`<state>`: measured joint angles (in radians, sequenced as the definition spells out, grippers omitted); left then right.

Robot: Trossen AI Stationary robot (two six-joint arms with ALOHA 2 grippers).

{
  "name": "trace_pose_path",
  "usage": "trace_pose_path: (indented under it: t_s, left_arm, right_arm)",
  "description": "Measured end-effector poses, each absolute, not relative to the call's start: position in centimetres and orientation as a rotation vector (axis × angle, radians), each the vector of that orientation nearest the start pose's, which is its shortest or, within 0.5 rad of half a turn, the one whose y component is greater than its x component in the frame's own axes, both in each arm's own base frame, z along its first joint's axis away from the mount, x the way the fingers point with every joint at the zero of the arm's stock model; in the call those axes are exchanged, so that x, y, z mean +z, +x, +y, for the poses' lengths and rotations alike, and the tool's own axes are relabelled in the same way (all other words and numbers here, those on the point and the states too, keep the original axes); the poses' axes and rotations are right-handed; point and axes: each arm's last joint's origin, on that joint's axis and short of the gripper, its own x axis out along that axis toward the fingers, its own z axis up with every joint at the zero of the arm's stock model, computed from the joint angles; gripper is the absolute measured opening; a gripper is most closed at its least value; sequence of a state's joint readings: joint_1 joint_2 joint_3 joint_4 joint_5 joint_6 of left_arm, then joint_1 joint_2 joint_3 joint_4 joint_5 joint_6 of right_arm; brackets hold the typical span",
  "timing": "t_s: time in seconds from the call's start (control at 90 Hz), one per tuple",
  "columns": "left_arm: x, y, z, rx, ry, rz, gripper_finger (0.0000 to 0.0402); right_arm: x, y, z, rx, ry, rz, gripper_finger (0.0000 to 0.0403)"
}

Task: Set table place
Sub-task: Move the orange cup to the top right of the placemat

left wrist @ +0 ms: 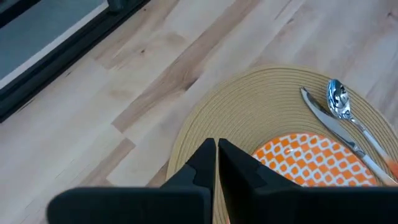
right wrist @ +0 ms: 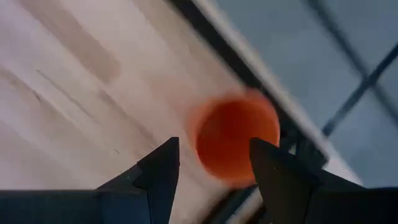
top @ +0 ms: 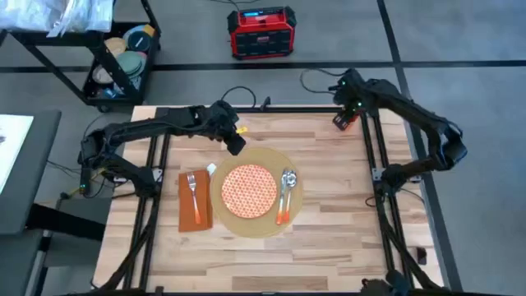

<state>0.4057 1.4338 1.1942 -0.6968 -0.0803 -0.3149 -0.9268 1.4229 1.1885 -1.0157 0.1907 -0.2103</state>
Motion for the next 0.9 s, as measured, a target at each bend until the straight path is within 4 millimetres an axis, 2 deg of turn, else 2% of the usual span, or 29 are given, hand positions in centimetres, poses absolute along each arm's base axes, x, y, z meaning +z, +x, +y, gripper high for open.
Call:
trace_pose_path:
  t_s: [0.156, 0.467, 0.622, 0.711, 0.856, 0.9]
  left_arm:
    - [28.7, 26.8, 11.8, 0.591, -0.443, 0.861, 0.0]
    - [28.7, 26.8, 11.7, 0.592, -0.446, 0.868, 0.0]
    - [28.7, 26.8, 11.7, 0.592, -0.447, 0.872, 0.0]
    - [28.6, 26.7, 11.7, 0.593, -0.448, 0.886, 0.0]
    - [28.4, 26.4, 11.6, 0.595, -0.45, 0.92, 0.0]
    - [28.3, 26.4, 11.6, 0.595, -0.45, 0.928, 0.0]
  right_arm:
    - [26.3, 15.2, -22.8, -0.803, 0.391, 1.294, 0.0182]
    - [24.4, 15.9, -23.8, -0.765, 0.418, 1.337, 0.0182]
    - [21.7, 16.0, -24.0, -0.745, 0.445, 1.398, 0.0172]
    - [20.6, 16.0, -24.0, -0.755, 0.449, 1.444, 0.0139]
    - [20.0, 16.7, -23.3, -0.723, 0.421, 1.472, 0.003]
    - [20.0, 17.0, -23.0, -0.712, 0.408, 1.471, 0.0013]
